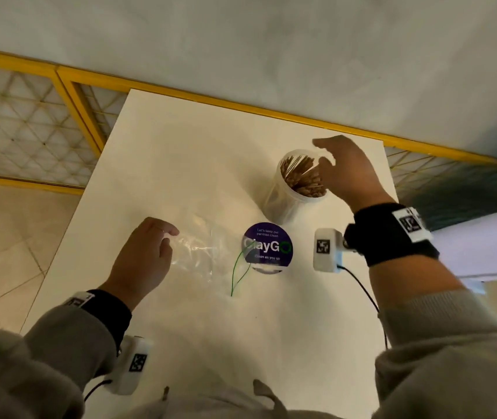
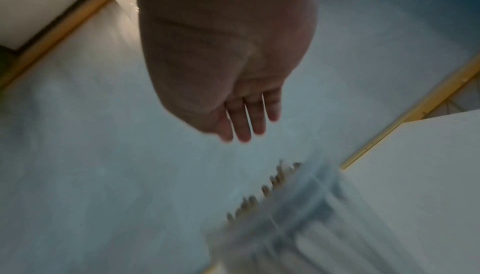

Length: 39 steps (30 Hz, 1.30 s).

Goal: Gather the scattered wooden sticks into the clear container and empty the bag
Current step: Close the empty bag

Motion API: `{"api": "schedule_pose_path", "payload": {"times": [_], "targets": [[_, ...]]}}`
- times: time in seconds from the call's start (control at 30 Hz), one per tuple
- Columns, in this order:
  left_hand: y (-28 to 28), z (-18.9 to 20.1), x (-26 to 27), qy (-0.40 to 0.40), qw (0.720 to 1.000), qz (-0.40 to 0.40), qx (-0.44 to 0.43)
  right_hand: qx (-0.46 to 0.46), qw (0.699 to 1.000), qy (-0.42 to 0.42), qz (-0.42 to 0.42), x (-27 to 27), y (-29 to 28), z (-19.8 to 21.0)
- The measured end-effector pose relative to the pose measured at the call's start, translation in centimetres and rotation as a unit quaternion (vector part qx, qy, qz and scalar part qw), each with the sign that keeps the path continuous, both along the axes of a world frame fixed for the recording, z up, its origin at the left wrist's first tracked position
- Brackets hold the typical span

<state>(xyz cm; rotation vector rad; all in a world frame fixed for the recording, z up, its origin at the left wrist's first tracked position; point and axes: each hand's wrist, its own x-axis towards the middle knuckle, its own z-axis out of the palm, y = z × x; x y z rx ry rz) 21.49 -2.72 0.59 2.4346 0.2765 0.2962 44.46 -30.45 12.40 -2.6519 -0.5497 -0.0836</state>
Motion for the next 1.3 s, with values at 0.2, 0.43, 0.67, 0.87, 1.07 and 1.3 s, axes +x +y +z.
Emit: {"api": "schedule_pose_path", "payload": {"times": [0.2, 0.43, 0.67, 0.87, 1.07, 1.3], "targets": [[-0.1, -3.9, -0.4, 0.126, 0.971, -0.170, 0.111, -0.228, 0.968, 0.016, 0.102, -3.3, 0.3, -4.0], [-2.6, -6.0, -3.4, 0.222, 0.935, -0.145, 0.234, 0.132, 0.991, 0.016, -0.015, -11.5, 1.6, -2.2], [-4.7, -5.9, -6.4, 0.192, 0.927, -0.219, 0.237, 0.049, 0.952, 0.301, -0.034, -19.3, 1.9, -11.5], [-3.6, -6.3, -9.3, 0.156, 0.921, -0.291, 0.207, 0.099, 0.919, 0.363, -0.120, -18.8, -1.5, -13.2], [-3.8, -5.1, -9.5, 0.143, 0.928, -0.286, 0.192, 0.194, 0.859, 0.458, -0.122, -20.0, -1.4, -11.7], [-6.0, 2.5, -2.8, 0.041, 0.989, -0.140, 0.039, 0.260, 0.888, 0.379, 0.004, -19.6, -2.3, -2.5]]}}
